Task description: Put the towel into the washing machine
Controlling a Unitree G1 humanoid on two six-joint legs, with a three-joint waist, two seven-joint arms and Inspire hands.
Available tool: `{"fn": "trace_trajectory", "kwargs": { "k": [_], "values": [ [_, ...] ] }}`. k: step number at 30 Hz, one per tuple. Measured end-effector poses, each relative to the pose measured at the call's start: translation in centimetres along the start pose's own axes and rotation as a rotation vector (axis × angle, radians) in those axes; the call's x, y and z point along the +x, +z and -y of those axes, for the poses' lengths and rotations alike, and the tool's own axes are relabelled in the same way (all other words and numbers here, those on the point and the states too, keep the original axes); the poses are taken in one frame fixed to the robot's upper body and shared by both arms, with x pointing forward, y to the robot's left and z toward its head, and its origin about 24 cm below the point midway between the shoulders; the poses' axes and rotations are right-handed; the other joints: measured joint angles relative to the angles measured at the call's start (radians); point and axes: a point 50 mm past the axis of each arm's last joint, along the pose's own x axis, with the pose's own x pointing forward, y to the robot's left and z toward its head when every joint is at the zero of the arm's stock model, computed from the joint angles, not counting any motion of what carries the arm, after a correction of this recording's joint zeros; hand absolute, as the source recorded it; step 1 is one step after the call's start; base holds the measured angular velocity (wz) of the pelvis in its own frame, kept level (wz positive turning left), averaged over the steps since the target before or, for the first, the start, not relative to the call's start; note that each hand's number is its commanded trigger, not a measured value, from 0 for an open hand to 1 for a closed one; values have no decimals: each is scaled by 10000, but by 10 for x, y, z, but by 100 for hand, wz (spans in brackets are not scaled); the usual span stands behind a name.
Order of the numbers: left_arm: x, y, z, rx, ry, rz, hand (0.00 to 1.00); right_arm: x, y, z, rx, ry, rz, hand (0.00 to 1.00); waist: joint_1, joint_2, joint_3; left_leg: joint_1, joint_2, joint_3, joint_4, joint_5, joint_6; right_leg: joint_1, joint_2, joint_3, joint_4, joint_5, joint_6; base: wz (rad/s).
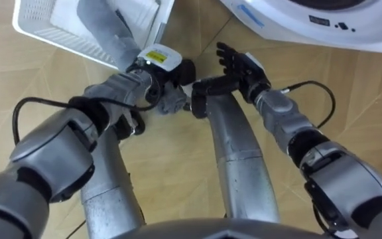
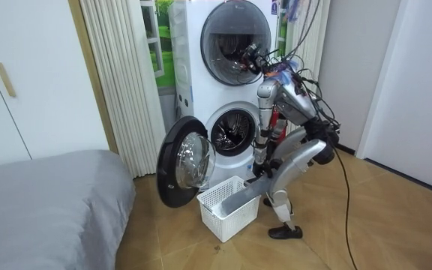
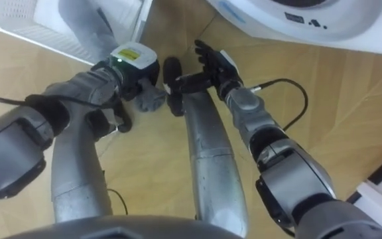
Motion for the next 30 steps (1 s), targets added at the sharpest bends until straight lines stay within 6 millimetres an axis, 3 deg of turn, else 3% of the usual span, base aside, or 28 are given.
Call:
{"fn": "trace_trajectory", "kwargs": {
  "k": [11,19,26,30],
  "values": [
    [-5,13,38,-535,-1444,217,100,-13,-38,5,459,-74,-1263,0,266,69,-35,2182,-186,62,-1064,167,-70,2139,-106,-73,-868,37,58,3],
    [-18,-7,59,-1961,-884,-570,100,-34,-71,24,588,-653,-2305,0,1068,220,-90,3975,-373,25,-1965,264,-199,3942,-85,-209,-1659,26,101,1],
    [-24,-21,55,-3607,1044,-1538,100,-42,-83,29,658,-937,-2674,0,1548,276,-110,4642,-418,35,-2384,349,-241,4600,-104,-297,-1968,19,134,3],
    [-23,-21,44,-5755,2195,-1809,100,-43,-85,30,729,-1027,-2729,0,1776,283,-114,4649,-445,4,-2418,368,-240,4657,-113,-386,-2049,18,138,3]
  ]
}}
